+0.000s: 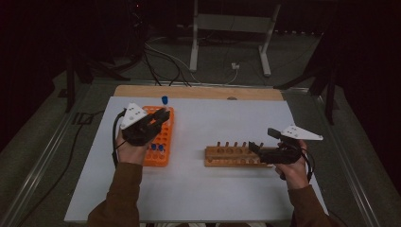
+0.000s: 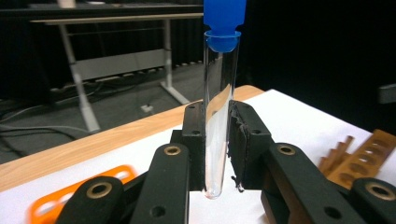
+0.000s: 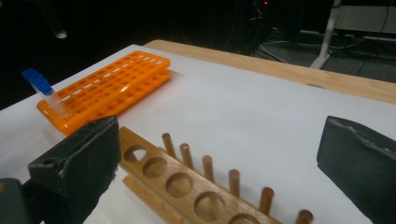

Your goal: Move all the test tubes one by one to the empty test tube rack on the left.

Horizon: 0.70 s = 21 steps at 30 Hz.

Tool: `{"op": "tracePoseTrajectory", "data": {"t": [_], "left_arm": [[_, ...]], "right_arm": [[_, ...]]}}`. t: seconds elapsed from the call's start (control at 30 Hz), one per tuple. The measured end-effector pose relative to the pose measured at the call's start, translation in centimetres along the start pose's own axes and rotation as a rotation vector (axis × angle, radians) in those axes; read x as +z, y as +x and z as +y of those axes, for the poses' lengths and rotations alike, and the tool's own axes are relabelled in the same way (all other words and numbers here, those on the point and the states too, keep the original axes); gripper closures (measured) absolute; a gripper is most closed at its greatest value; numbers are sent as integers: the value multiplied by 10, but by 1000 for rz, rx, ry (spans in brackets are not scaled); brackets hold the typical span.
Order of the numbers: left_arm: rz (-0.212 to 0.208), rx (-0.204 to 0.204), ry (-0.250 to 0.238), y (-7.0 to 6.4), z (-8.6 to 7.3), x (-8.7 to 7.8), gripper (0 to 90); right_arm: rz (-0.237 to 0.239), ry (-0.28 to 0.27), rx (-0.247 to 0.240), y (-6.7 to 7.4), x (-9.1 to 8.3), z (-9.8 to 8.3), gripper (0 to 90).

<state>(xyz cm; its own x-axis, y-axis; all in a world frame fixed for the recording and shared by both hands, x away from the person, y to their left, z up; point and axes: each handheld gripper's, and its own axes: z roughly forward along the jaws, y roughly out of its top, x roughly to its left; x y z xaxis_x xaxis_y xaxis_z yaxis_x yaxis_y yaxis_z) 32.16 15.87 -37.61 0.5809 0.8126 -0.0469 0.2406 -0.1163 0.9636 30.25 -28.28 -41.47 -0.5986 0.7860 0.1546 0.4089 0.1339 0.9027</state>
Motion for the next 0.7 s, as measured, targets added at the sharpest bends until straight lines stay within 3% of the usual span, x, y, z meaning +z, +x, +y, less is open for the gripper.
{"op": "tracePoseTrajectory", "data": {"t": [0.27, 0.43, 0.7], "left_arm": [[76, -11, 27, 23, -14, -19, 784], [118, -39, 25, 36, -23, -31, 784], [156, -68, 40, 48, -41, -41, 784]], "right_arm": [[-20, 10, 16, -8, -8, -9, 1], [-23, 7, 26, -11, -10, -11, 1], [-15, 4, 23, -8, -8, -11, 1]]}}
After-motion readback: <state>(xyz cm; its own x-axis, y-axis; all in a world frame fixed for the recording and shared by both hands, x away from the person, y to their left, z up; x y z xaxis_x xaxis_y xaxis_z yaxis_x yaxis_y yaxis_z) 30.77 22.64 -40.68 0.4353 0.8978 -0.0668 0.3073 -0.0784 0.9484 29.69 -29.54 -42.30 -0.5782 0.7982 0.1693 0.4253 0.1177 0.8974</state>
